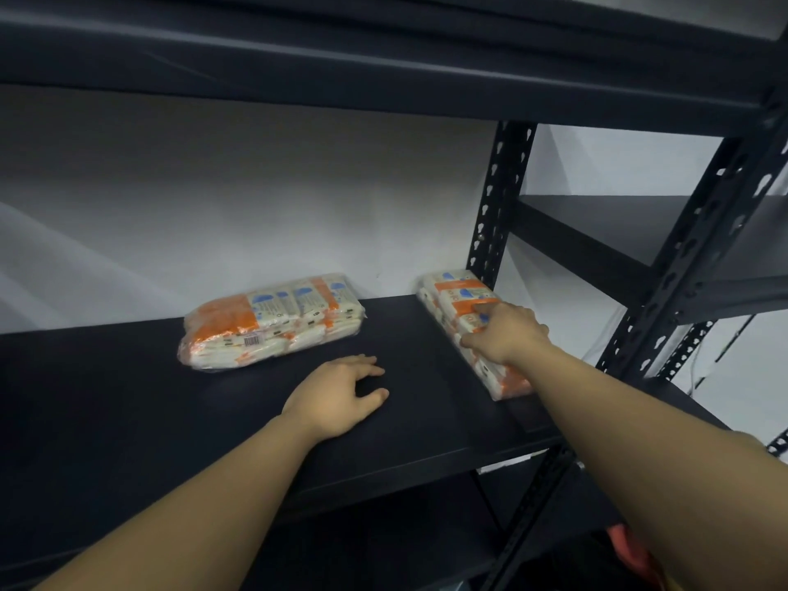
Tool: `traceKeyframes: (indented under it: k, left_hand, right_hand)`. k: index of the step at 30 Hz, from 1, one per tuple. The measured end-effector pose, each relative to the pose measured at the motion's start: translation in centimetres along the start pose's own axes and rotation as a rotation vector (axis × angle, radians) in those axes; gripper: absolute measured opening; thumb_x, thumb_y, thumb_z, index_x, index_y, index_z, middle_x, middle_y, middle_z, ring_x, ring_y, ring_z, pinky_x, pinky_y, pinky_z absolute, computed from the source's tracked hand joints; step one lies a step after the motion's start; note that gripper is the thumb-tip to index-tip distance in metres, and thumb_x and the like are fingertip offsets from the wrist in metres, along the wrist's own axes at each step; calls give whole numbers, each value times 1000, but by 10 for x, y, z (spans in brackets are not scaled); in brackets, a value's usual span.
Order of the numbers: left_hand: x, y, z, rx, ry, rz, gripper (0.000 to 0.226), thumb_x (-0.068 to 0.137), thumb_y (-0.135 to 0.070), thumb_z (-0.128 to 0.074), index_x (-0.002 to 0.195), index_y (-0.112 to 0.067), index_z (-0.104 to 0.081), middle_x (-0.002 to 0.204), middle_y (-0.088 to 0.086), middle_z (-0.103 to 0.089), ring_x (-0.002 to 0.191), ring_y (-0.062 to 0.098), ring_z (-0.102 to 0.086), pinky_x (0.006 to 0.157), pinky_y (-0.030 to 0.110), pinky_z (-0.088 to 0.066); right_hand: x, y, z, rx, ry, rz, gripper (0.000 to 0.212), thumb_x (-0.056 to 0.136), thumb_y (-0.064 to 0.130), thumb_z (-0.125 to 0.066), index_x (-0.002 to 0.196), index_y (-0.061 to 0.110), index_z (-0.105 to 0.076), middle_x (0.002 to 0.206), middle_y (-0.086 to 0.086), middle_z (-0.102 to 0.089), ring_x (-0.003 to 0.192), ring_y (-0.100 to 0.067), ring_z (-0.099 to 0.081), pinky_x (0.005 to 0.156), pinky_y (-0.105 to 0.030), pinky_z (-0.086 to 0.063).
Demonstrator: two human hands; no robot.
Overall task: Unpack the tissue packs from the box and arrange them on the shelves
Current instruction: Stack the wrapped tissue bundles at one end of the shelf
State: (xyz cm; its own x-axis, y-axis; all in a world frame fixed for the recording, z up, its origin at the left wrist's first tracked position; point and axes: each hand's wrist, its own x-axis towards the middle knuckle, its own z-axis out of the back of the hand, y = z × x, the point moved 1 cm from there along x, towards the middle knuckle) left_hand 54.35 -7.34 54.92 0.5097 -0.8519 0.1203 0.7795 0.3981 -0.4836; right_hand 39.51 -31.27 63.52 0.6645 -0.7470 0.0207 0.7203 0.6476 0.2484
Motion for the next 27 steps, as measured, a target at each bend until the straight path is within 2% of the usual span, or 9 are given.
traceKeyframes:
  k: [13, 19, 22, 24, 27]
  left_hand:
    - [0, -2, 2, -18, -14, 15, 48, 99, -51, -63, 144, -34, -61, 160, -13, -46, 152, 6, -33, 124, 29, -25]
    - [-1, -2, 2, -1, -18, 19, 48, 98, -52, -64, 142, -34, -63, 159, -12, -47, 151, 6, -35, 124, 30, -27]
    - [-3, -4, 3, 16, -44, 28, 48, 97, -53, -64, 139, -31, -65, 155, -10, -52, 146, 7, -41, 121, 30, -33]
    - [-6, -5, 4, 30, -61, 30, 45, 97, -51, -65, 135, -28, -68, 150, -9, -56, 139, 8, -49, 115, 26, -37]
    - [-13, -4, 8, 32, -80, 35, 41, 97, -48, -66, 131, -25, -71, 144, -8, -60, 132, 8, -54, 111, 24, -40]
  right_hand:
    - [18, 6, -4, -14, 6, 4, 76, 81, 63, -66, 150, 42, -44, 150, -1, -49, 132, -32, -45, 105, -49, -38]
    - [8, 3, -1, 11, -34, 42, 72, 79, 68, -65, 142, 34, -54, 141, -1, -56, 126, -31, -48, 102, -46, -40]
    - [-12, 9, -3, -30, -208, 157, 69, 80, 73, -54, 130, 26, -65, 131, -2, -62, 121, -30, -51, 101, -44, -44]
    - [-30, 17, -10, -3, -285, 297, 63, 83, 68, -51, 124, 23, -68, 129, -4, -65, 120, -28, -53, 101, -42, -47]
    - [-62, 34, -31, 121, -209, 477, 45, 92, 48, -63, 129, 22, -69, 138, -1, -63, 130, -20, -53, 109, -36, -44]
